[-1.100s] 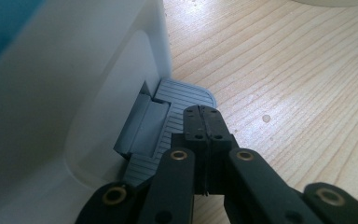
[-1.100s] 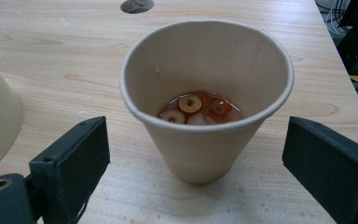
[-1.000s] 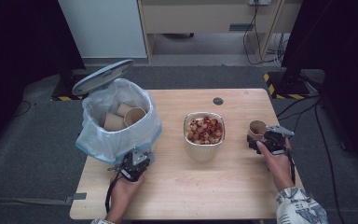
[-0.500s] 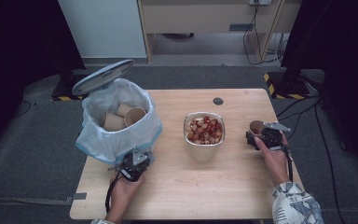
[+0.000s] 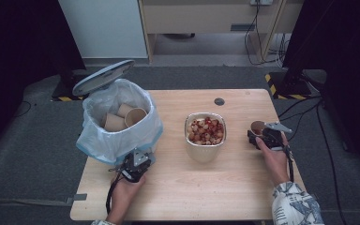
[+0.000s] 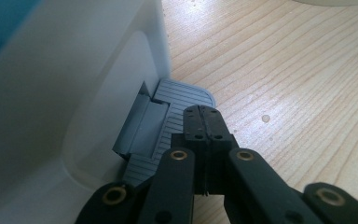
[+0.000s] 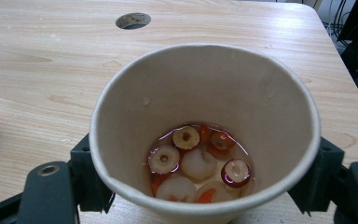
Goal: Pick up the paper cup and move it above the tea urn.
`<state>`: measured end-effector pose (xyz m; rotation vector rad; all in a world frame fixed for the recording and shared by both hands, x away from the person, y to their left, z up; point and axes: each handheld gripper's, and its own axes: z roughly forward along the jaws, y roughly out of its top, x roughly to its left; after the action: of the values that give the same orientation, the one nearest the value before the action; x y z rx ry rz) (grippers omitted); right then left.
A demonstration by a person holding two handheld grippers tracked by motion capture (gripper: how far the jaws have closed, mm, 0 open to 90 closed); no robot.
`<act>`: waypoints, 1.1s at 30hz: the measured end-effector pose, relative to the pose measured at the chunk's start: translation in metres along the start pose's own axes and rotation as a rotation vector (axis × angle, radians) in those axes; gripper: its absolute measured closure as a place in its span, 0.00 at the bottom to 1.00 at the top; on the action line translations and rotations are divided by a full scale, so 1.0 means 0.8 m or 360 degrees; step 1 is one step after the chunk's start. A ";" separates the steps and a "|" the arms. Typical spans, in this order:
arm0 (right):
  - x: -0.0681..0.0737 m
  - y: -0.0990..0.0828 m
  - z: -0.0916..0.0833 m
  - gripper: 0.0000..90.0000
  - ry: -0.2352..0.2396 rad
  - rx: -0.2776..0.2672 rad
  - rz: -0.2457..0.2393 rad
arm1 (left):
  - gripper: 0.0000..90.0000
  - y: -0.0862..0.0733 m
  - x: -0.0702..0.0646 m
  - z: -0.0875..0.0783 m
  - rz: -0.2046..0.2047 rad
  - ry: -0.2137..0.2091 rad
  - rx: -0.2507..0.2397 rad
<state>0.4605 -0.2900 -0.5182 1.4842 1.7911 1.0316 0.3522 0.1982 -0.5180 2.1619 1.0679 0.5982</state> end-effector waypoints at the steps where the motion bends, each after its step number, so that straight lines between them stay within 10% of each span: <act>1: 0.000 0.000 0.000 0.28 0.0007 -0.0005 0.0001 | 1.00 0.000 0.000 0.000 -0.0001 0.0000 0.0000; 33: 0.003 0.076 -0.054 0.34 0.0154 -0.0050 -0.0359 | 1.00 0.000 -0.001 0.000 0.0000 0.0001 0.0001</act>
<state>0.4558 -0.2911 -0.4439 1.1990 1.9488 1.0266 0.3520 0.1977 -0.5180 2.1623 1.0684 0.5985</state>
